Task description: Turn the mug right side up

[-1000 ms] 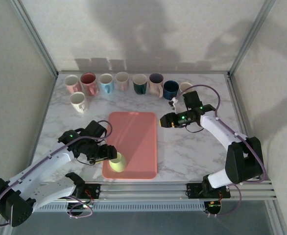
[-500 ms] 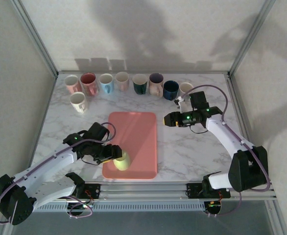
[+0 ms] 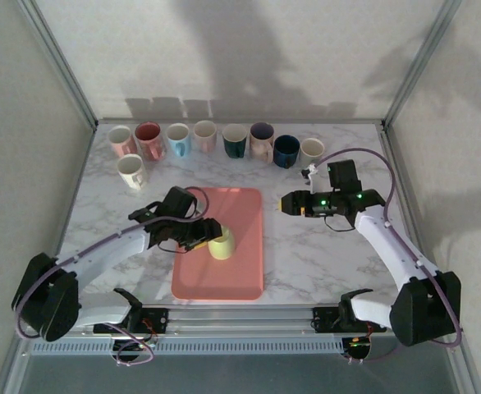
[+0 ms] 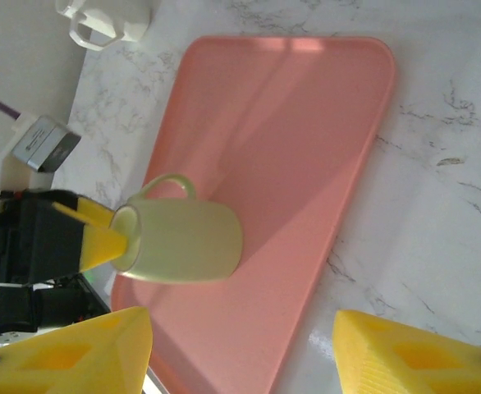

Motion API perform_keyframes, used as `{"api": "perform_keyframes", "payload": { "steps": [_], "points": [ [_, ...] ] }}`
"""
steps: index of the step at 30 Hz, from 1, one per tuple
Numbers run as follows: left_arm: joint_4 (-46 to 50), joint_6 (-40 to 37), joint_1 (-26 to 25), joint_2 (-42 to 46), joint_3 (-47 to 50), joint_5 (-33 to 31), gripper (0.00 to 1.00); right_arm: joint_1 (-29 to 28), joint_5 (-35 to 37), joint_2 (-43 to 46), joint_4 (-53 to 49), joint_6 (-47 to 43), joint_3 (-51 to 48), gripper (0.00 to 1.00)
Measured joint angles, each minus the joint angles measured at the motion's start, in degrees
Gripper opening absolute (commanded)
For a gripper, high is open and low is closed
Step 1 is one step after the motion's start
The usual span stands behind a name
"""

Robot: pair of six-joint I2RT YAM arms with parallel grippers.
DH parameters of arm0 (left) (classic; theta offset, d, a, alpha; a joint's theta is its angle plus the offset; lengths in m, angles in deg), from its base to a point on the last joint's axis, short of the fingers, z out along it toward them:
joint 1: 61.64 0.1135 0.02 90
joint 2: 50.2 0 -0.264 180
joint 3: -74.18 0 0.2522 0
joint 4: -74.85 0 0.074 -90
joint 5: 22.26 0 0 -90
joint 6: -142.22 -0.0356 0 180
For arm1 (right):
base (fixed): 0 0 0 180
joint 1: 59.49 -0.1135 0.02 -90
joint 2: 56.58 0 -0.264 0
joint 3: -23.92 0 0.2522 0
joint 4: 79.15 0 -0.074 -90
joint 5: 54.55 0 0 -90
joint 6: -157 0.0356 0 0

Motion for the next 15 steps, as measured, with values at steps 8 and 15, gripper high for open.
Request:
{"api": "perform_keyframes", "payload": {
  "steps": [8,15],
  "points": [
    [6.8,-12.5,1.0,1.8,-11.4,-3.3,0.73,1.1,0.0,3.6,0.0,0.3,-2.9,0.61],
    [5.8,-36.9,1.3,13.1,-12.7,-7.9,0.58,2.6,-1.4,3.6,-0.1,0.0,-2.9,0.61]
  ]
}}
